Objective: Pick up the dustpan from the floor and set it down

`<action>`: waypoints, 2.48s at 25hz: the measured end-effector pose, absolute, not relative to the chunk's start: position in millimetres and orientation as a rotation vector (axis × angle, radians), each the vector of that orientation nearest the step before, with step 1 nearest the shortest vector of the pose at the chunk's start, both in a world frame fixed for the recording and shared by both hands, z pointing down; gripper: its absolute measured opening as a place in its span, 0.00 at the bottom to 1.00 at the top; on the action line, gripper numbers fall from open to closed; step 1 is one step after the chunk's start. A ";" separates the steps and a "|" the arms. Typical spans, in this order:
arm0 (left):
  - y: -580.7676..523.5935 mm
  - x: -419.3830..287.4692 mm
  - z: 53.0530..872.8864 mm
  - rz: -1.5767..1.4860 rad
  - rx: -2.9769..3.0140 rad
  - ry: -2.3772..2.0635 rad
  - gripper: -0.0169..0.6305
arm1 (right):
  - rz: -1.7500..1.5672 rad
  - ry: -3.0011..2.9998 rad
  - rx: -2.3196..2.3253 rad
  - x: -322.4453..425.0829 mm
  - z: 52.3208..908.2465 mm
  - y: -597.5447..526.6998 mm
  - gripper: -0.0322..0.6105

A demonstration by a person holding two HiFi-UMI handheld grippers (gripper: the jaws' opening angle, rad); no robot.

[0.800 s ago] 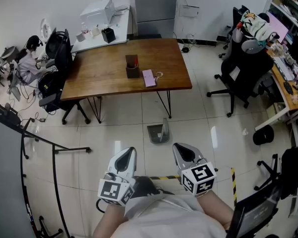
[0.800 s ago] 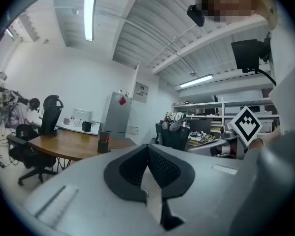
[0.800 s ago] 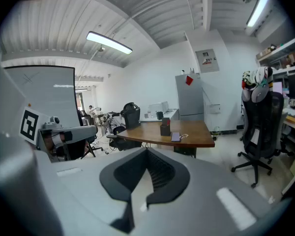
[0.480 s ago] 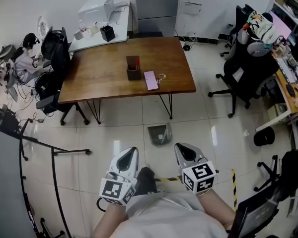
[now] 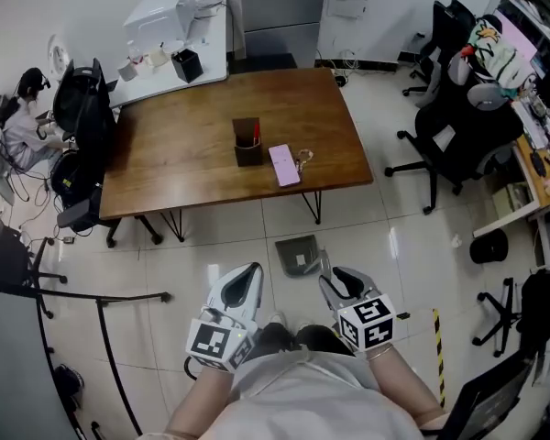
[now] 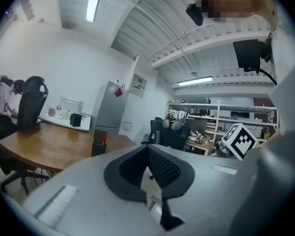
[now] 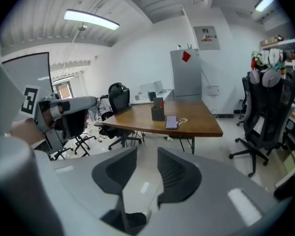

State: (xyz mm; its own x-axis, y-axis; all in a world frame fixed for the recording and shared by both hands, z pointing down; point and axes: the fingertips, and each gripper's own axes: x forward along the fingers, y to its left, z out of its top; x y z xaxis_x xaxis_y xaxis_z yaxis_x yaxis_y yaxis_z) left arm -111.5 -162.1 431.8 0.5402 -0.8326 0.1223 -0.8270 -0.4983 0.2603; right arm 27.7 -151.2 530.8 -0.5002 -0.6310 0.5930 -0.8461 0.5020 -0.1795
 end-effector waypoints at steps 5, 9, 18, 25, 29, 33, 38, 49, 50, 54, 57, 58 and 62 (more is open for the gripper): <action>-180.4 -112.8 440.3 -0.012 2.468 -1.384 0.05 | 0.760 -2.121 1.192 38.2 590.2 -169.3 0.58; -189.2 -113.4 450.1 0.023 2.434 -1.398 0.05 | 0.846 -1.937 1.123 53.7 664.7 -188.4 0.71; -206.8 -140.0 532.6 0.094 2.316 -1.447 0.05 | 1.051 -1.610 1.068 77.4 805.0 -207.0 0.61; -225.9 -133.3 562.9 0.078 2.313 -1.424 0.05 | 1.207 -1.663 1.001 53.0 838.7 -206.1 0.28; -225.0 -134.4 573.1 0.078 2.298 -1.422 0.05 | 1.242 -1.677 0.953 40.8 840.0 -206.8 0.12; -218.1 -133.8 561.4 0.074 2.309 -1.408 0.05 | 1.270 -1.657 0.934 44.1 835.3 -192.6 0.10; -202.3 -141.4 535.7 0.061 2.325 -1.392 0.05 | 1.240 -1.702 0.968 41.8 786.0 -185.1 0.08; -138.0 -125.3 454.8 -0.029 2.445 -1.340 0.05 | 1.300 -1.781 1.044 59.3 683.0 -82.5 0.06; -126.6 -121.8 451.0 -0.030 2.455 -1.348 0.05 | 1.289 -1.801 1.044 63.2 676.7 -68.6 0.06; -77.7 -114.6 446.0 -0.031 2.457 -1.428 0.05 | 1.250 -1.909 1.031 71.0 652.8 -24.5 0.06; -34.1 -110.2 446.5 -0.021 2.436 -1.502 0.05 | 1.209 -1.978 1.000 75.3 638.1 6.0 0.06; -20.4 -106.3 446.4 -0.019 2.433 -1.514 0.05 | 1.197 -1.997 0.993 78.5 632.7 14.6 0.06; 22.6 -85.0 444.0 -0.025 2.433 -1.526 0.05 | 1.160 -2.049 0.971 90.6 614.4 42.9 0.06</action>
State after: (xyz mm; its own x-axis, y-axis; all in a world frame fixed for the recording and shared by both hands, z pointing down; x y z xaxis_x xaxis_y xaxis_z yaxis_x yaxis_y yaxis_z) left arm -85.0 22.6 444.0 0.4455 -0.8862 0.1268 -0.8816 -0.4096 0.2346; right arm 90.6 42.9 614.4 -0.5626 -0.3055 0.7682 -0.8159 0.3547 -0.4565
